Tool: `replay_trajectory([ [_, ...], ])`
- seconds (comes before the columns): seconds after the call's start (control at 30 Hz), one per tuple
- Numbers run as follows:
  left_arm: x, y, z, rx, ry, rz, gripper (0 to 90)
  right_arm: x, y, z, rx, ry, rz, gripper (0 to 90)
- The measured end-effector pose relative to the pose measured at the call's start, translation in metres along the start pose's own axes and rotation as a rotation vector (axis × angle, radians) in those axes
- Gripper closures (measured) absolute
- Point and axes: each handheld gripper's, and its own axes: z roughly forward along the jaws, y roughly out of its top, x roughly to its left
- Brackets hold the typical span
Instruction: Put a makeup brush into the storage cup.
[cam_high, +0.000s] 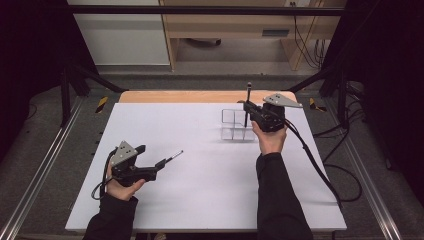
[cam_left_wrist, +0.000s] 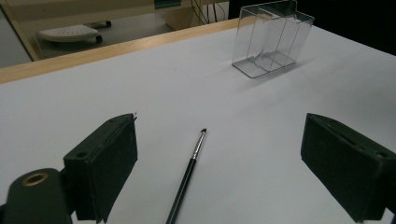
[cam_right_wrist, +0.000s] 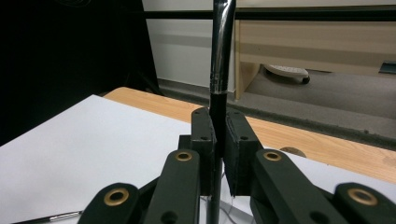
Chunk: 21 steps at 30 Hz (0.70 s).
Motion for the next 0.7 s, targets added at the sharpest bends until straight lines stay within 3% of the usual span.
replay_trajectory([
  [0.7,-0.001,-0.001,0.001,0.009,-0.003,0.007,10.1,-0.014,0.002,0.027,-0.001,-0.031,0.038,84.1],
])
